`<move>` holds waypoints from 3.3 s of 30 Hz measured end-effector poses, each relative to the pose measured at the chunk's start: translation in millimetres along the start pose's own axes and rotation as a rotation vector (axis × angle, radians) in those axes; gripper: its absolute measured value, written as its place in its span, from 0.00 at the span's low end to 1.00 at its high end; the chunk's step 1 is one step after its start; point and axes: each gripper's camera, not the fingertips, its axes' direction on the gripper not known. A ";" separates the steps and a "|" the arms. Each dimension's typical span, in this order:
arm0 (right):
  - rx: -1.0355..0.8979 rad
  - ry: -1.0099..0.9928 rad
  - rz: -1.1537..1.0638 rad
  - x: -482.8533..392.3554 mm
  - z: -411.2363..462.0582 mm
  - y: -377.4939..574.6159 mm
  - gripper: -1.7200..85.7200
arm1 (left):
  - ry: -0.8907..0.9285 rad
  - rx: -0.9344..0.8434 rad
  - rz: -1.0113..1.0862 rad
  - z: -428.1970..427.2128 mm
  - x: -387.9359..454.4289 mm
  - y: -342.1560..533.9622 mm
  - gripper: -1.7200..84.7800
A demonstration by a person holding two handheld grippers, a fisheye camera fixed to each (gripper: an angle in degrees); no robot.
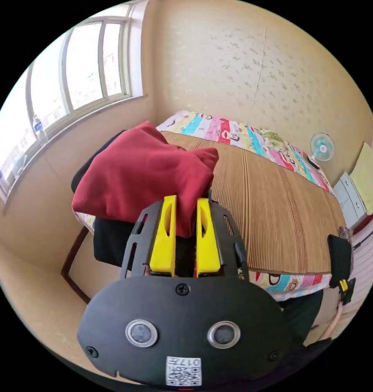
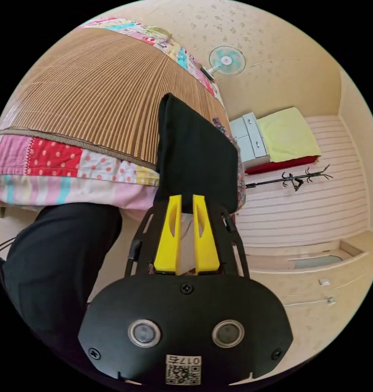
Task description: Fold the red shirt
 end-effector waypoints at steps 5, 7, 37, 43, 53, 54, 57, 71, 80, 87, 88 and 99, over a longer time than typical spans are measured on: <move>0.050 -0.192 0.156 63.4 -23.5 22.6 0.03 | 0.289 0.175 -0.095 -42.4 1.1 13.1 0.06; 0.059 -0.268 0.198 86.3 -28.1 31.3 0.03 | 0.428 0.224 -0.090 -58.8 8.1 11.6 0.05; 0.234 -1.569 -0.013 179.1 -50.5 -12.9 0.12 | 1.062 -0.833 0.771 52.9 275.4 332.1 0.04; -0.036 -1.676 -0.059 100.9 -43.1 -75.4 0.16 | 1.144 -0.676 0.775 22.5 259.8 284.7 0.05; 0.197 -1.764 0.167 144.0 -83.9 -73.5 0.05 | 1.171 -0.359 0.380 20.9 197.5 202.6 0.10; 0.205 -1.789 0.157 145.8 -88.9 -75.8 0.05 | 1.154 -0.350 0.371 19.5 199.4 199.8 0.10; 0.301 -1.925 0.034 135.5 -120.4 -90.3 0.04 | 1.027 -0.368 0.429 15.2 240.3 194.4 0.12; 0.012 -1.359 0.037 59.8 -20.1 -122.0 0.13 | 1.150 -0.538 0.293 92.7 297.7 184.3 0.17; -0.156 -1.479 0.055 -4.1 52.3 -104.1 0.09 | 0.981 -0.392 0.404 66.5 360.0 131.4 0.20; 0.174 -1.537 0.020 40.6 10.5 -60.0 0.06 | 1.043 -0.424 0.303 97.6 345.0 115.6 0.19; 0.235 -1.543 -0.028 42.1 -4.4 -55.8 0.05 | 1.101 -0.398 0.239 100.5 334.4 112.8 0.19; 0.465 -1.690 -0.351 -23.0 -66.2 -55.0 0.05 | 0.990 -0.524 0.268 104.1 336.9 77.2 0.25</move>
